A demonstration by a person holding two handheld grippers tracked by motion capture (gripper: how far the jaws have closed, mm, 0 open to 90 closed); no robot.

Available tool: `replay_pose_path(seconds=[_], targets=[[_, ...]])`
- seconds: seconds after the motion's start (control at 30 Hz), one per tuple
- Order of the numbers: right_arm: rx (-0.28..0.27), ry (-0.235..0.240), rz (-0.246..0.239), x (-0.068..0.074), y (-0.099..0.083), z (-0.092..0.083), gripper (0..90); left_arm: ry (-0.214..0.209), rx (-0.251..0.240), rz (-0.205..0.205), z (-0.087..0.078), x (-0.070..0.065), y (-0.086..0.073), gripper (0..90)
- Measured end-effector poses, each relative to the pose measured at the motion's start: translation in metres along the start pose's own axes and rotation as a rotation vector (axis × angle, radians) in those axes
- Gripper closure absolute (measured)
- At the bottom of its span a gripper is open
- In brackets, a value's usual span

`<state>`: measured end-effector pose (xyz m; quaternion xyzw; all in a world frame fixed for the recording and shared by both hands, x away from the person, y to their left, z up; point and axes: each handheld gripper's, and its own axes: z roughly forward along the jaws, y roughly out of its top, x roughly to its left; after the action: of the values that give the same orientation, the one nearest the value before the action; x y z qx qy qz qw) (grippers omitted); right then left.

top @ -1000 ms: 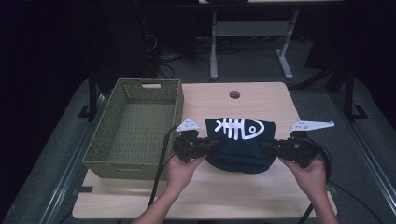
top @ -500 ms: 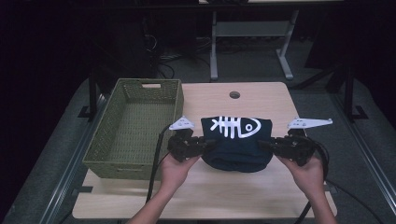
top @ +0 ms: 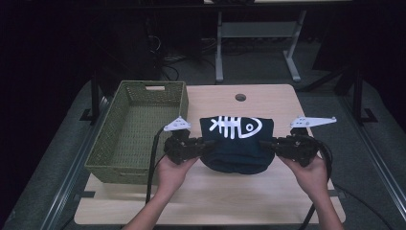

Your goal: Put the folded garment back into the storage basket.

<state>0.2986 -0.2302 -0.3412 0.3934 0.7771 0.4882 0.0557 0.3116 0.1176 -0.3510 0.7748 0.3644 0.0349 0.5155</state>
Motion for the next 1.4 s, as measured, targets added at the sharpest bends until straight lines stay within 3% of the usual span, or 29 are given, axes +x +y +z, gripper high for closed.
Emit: replay_pose_path(seconds=[0.67,1.4], targets=[[-0.016,0.054,-0.009,0.013,0.017,0.013,71.3,0.007,-0.022,-0.014,-0.026,0.012,0.003,68.9],[-0.031,0.081,-0.034,0.025,0.036,0.028,71.4,-0.035,-0.063,-0.063,-0.052,0.030,0.007,69.1]])
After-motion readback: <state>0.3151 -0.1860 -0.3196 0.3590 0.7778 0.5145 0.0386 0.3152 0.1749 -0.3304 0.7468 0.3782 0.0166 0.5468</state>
